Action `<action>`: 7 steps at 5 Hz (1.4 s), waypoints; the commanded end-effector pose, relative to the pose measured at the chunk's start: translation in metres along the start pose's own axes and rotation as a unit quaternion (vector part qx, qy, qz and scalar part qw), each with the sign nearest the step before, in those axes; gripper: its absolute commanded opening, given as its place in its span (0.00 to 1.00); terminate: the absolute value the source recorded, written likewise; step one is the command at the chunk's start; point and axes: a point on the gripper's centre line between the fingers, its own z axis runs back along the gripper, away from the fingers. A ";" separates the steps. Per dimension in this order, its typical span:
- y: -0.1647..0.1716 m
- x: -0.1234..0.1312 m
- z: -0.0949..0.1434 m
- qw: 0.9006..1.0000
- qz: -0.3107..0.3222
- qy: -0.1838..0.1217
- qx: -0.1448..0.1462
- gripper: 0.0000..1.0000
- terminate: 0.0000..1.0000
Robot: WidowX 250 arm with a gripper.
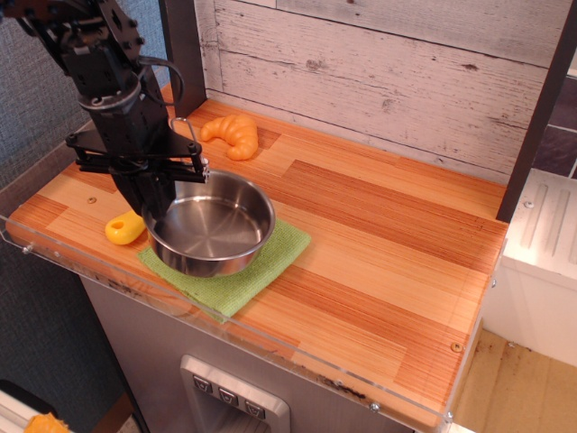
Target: Take the silver vessel and place it on the green cloth.
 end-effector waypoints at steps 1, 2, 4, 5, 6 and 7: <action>-0.004 0.009 0.006 1.000 -0.005 0.003 0.008 1.00 0.00; -0.013 0.011 0.021 1.000 -0.017 -0.007 0.013 1.00 0.00; -0.039 0.011 0.088 0.997 -0.068 -0.018 0.009 1.00 0.00; -0.055 0.012 0.107 0.995 -0.100 -0.016 -0.013 1.00 0.00; -0.059 0.016 0.105 0.992 -0.127 0.001 -0.019 1.00 0.00; -0.060 0.019 0.100 0.986 -0.164 0.020 -0.018 1.00 0.00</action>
